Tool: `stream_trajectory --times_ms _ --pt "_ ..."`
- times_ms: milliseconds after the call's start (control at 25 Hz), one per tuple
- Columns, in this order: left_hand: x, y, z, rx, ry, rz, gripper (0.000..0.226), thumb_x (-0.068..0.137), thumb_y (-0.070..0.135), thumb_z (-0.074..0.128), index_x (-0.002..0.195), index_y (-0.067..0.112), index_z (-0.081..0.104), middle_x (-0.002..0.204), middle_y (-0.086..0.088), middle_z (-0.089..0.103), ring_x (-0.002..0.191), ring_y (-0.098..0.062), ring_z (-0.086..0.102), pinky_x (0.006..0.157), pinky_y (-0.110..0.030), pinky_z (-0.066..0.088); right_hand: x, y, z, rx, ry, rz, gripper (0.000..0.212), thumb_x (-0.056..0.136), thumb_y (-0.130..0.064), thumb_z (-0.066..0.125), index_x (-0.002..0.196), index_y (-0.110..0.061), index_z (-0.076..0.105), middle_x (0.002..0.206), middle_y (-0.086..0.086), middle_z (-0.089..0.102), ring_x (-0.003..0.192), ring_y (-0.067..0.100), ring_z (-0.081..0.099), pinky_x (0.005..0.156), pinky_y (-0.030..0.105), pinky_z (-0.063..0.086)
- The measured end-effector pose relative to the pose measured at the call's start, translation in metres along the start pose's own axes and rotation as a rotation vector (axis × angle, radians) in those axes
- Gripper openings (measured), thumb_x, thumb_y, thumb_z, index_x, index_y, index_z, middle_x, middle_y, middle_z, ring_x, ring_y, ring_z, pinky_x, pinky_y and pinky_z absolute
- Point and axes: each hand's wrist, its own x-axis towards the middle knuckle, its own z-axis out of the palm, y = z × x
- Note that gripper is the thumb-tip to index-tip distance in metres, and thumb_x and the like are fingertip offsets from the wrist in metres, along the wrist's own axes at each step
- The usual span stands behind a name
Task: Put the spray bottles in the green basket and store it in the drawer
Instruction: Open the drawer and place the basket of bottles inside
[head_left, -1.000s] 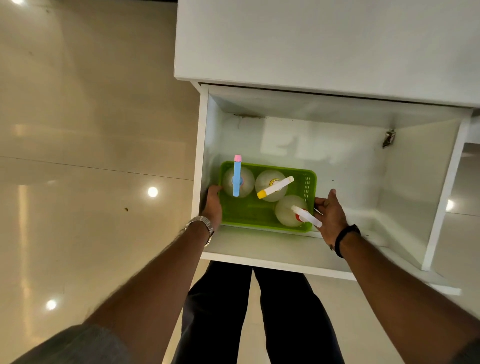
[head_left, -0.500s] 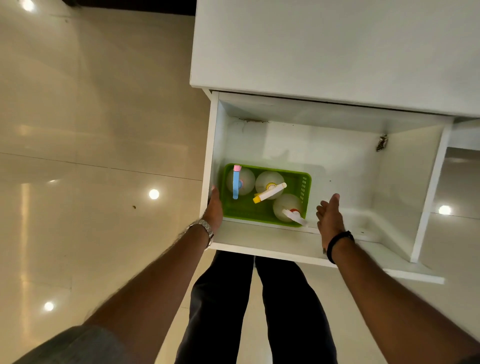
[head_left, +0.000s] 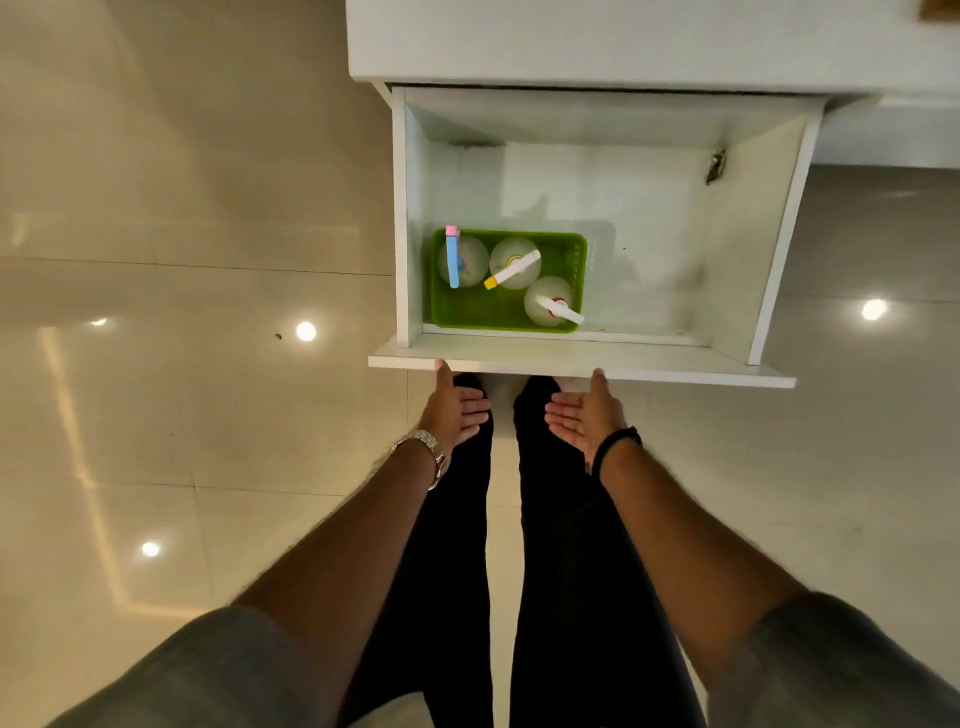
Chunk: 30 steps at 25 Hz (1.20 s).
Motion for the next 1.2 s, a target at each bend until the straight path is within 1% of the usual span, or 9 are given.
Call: stream_trajectory --times_ms 120,200,280,360,560,720,840,1040,1200 --pt "0.003 0.002 0.017 -0.437 -0.009 -0.074 0.091 0.097 0.073 0.018 0.157 0.007 0.03 0.16 -0.021 0.041 0.15 -0.036 0.038 0.125 -0.045 0.028 0.004 0.006 -0.001 0.489 -0.011 0.139 0.078 0.103 -0.06 0.028 0.15 0.002 0.037 0.151 0.027 0.046 0.139 0.038 0.047 0.117 0.049 0.038" --pt "0.01 0.018 0.019 -0.781 -0.023 -0.041 0.087 0.096 0.072 0.024 0.159 0.012 0.027 0.163 -0.019 0.034 0.152 -0.037 0.033 0.127 -0.048 0.023 0.007 -0.005 0.004 0.775 -0.032 0.11 0.082 0.1 -0.062 0.031 0.159 -0.006 0.021 0.162 0.022 0.032 0.149 0.036 0.033 0.124 0.052 0.023" --pt "0.014 0.033 0.017 -0.984 -0.042 -0.024 0.081 0.095 0.069 0.029 0.155 0.016 0.039 0.157 -0.018 0.045 0.145 -0.037 0.043 0.123 -0.052 0.031 0.01 -0.022 0.01 0.947 -0.052 0.068 0.081 0.097 -0.068 0.034 0.157 -0.013 0.03 0.159 0.018 0.038 0.146 0.036 0.038 0.123 0.054 0.025" --pt "0.008 0.04 0.018 -1.017 -0.038 -0.01 0.076 0.095 0.068 0.029 0.149 0.018 0.047 0.149 -0.017 0.053 0.136 -0.038 0.051 0.119 -0.056 0.035 0.006 -0.04 0.016 1.012 -0.021 0.065 0.078 0.094 -0.072 0.037 0.152 -0.021 0.041 0.154 0.014 0.047 0.138 0.036 0.048 0.118 0.056 0.035" --pt "0.004 0.071 0.021 -1.027 -0.11 0.007 0.077 0.094 0.067 0.032 0.149 0.015 0.046 0.15 -0.02 0.051 0.139 -0.043 0.047 0.12 -0.06 0.03 0.0 -0.064 0.026 1.059 -0.056 0.017 0.078 0.091 -0.077 0.034 0.151 -0.028 0.044 0.155 0.007 0.047 0.14 0.034 0.047 0.118 0.055 0.034" --pt "0.002 0.097 0.038 -0.752 -0.029 0.039 0.071 0.102 0.056 0.025 0.151 0.005 0.034 0.16 -0.023 0.034 0.151 -0.037 0.034 0.127 -0.041 0.021 -0.01 -0.104 0.035 1.028 -0.103 -0.026 0.08 0.094 -0.076 0.03 0.154 -0.024 0.039 0.156 0.011 0.044 0.141 0.034 0.044 0.119 0.052 0.033" --pt "-0.009 0.143 0.041 -0.91 -0.146 0.081 0.085 0.096 0.063 0.033 0.161 0.011 0.018 0.166 -0.023 0.023 0.154 -0.041 0.026 0.126 -0.054 0.021 -0.017 -0.134 0.045 1.005 -0.104 -0.052 0.085 0.094 -0.074 0.034 0.158 -0.02 0.029 0.16 0.015 0.037 0.144 0.036 0.041 0.119 0.056 0.033" --pt "-0.013 0.202 0.05 -0.878 -0.232 0.197 0.082 0.095 0.067 0.033 0.156 0.013 0.034 0.159 -0.023 0.039 0.146 -0.041 0.041 0.123 -0.055 0.03 -0.019 -0.19 0.066 1.009 -0.207 -0.147 0.08 0.095 -0.073 0.035 0.155 -0.02 0.036 0.157 0.014 0.041 0.141 0.034 0.045 0.117 0.055 0.036" --pt "-0.023 0.241 0.058 -0.86 -0.253 0.23 0.096 0.096 0.067 0.03 0.163 0.003 0.005 0.168 -0.028 0.012 0.157 -0.041 0.019 0.128 -0.051 0.02 -0.021 -0.228 0.08 0.948 -0.29 -0.193 0.091 0.093 -0.075 0.033 0.162 -0.018 0.017 0.168 0.012 0.021 0.154 0.031 0.024 0.125 0.051 0.02"
